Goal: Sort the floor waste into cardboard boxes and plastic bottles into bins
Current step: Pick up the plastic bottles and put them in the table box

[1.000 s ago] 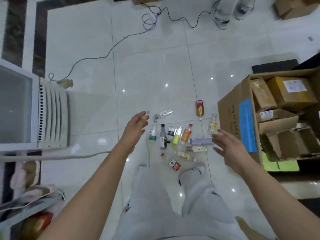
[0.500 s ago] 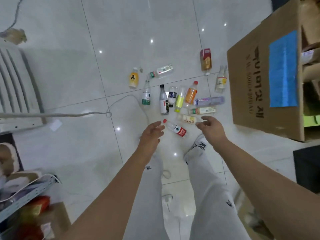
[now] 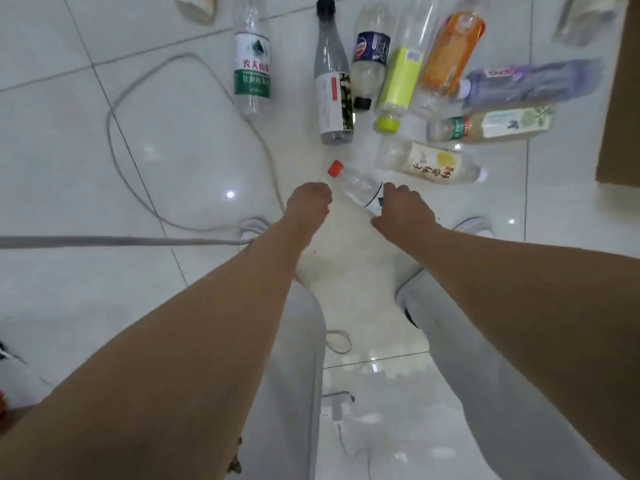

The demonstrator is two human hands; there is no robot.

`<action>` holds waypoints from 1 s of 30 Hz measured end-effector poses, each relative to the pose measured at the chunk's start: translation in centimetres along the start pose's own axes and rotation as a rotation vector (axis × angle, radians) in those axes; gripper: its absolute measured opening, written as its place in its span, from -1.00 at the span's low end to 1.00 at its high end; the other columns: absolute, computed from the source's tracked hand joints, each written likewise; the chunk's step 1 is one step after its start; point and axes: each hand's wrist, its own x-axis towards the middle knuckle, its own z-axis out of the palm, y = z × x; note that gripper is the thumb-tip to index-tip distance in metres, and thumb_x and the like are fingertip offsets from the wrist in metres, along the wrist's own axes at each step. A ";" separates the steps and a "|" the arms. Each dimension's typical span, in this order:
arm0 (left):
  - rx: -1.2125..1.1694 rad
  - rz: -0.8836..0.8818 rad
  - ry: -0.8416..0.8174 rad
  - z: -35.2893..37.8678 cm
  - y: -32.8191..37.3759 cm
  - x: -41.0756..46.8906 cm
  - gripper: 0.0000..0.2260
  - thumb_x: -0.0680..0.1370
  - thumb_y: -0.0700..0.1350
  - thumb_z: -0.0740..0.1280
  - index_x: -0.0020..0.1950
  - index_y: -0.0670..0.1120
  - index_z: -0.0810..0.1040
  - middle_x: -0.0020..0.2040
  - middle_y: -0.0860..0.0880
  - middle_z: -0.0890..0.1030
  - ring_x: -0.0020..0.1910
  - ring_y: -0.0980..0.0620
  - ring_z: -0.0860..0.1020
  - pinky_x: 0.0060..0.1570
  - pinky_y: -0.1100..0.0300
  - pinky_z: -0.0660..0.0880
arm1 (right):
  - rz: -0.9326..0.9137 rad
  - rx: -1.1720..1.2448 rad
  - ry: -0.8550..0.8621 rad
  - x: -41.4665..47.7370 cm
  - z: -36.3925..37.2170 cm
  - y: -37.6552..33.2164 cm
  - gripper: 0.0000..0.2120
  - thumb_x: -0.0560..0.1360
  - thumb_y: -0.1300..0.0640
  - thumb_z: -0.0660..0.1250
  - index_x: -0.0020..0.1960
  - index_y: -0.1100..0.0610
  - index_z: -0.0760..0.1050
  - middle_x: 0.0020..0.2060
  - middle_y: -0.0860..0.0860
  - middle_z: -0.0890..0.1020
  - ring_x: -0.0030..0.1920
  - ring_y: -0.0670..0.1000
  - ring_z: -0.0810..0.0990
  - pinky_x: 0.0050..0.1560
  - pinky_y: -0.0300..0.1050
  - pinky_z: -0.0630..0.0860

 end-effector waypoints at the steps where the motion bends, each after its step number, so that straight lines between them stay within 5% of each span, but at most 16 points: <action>1: -0.043 0.030 0.025 0.1 -0.3 1.2 -0.70 0.61 -0.23 0.17 0.32 -0.23 0.47 0.03 -0.07 0.53 -0.07 0.01 0.50 -0.28 0.32 0.44 | -0.015 -0.036 0.013 1.2 1.2 0.0 -0.58 0.49 0.12 0.35 0.27 0.21 0.31 0.13 0.20 0.46 0.15 0.23 0.47 0.01 0.04 0.45; 5: -0.189 -0.016 0.046 0.2 -2.6 2.8 -0.72 0.61 -0.28 0.18 0.31 -0.25 0.47 -0.12 -0.05 0.56 -0.23 0.07 0.49 -0.44 0.41 0.43 | -0.039 -0.124 0.099 4.5 4.2 0.2 -0.44 0.47 0.20 0.34 0.39 0.22 0.20 0.14 0.23 0.45 0.14 0.26 0.47 0.05 0.10 0.45; 10: -0.271 -0.078 0.107 1.4 -3.8 1.2 -0.73 0.60 -0.29 0.19 0.29 -0.26 0.48 -0.18 -0.06 0.55 -0.27 0.04 0.49 -0.50 0.44 0.41 | -0.082 -0.052 0.077 4.5 3.8 1.2 -0.56 0.48 0.26 0.28 0.32 0.23 0.24 0.11 0.23 0.43 0.11 0.26 0.45 -0.04 0.07 0.41; 15: -0.211 -0.049 0.131 2.3 -0.4 -4.9 -0.72 0.59 -0.26 0.20 0.29 -0.17 0.49 0.24 -0.17 0.57 -0.01 -0.04 0.54 -0.13 0.22 0.40 | -0.129 0.048 0.050 0.3 -1.2 2.4 -0.62 0.50 0.25 0.30 0.28 0.27 0.32 0.08 0.23 0.50 0.11 0.26 0.49 -0.05 0.05 0.42; 21: -0.092 0.012 0.105 2.8 4.6 -9.4 -0.72 0.55 -0.15 0.26 0.26 -0.06 0.53 0.23 -0.07 0.58 0.08 -0.05 0.58 -0.12 0.22 0.42 | -0.118 -0.036 0.006 -3.1 -4.5 3.8 -0.58 0.50 0.16 0.36 0.28 0.23 0.31 0.11 0.19 0.44 0.14 0.20 0.46 -0.01 0.04 0.46; 23: -0.066 0.009 0.119 2.7 4.5 -8.4 -0.71 0.55 -0.16 0.25 0.27 -0.06 0.52 0.22 -0.09 0.59 0.07 -0.05 0.58 -0.11 0.21 0.45 | -0.109 -0.042 -0.028 -2.7 -3.1 3.4 -0.58 0.49 0.10 0.39 0.24 0.22 0.32 0.11 0.17 0.44 0.15 0.17 0.46 -0.01 0.01 0.46; 27: -0.037 -0.038 0.150 2.2 1.5 -4.4 -0.69 0.55 -0.19 0.22 0.29 -0.13 0.51 0.27 -0.13 0.56 0.24 -0.13 0.54 0.22 0.01 0.47 | -0.122 0.000 -0.085 -1.1 4.6 1.2 -0.43 0.43 -0.06 0.45 0.27 0.18 0.31 0.14 0.13 0.44 0.17 0.16 0.47 0.04 0.02 0.49; 30: -0.117 -0.105 0.160 1.2 -1.2 -1.9 -0.67 0.50 -0.16 0.25 0.25 -0.15 0.53 0.22 -0.13 0.59 0.08 -0.11 0.57 -0.05 0.09 0.51 | -0.103 0.011 -0.045 0.4 10.5 -0.6 -0.43 0.42 0.04 0.44 0.30 0.19 0.28 0.14 0.14 0.44 0.15 0.17 0.47 -0.03 0.00 0.48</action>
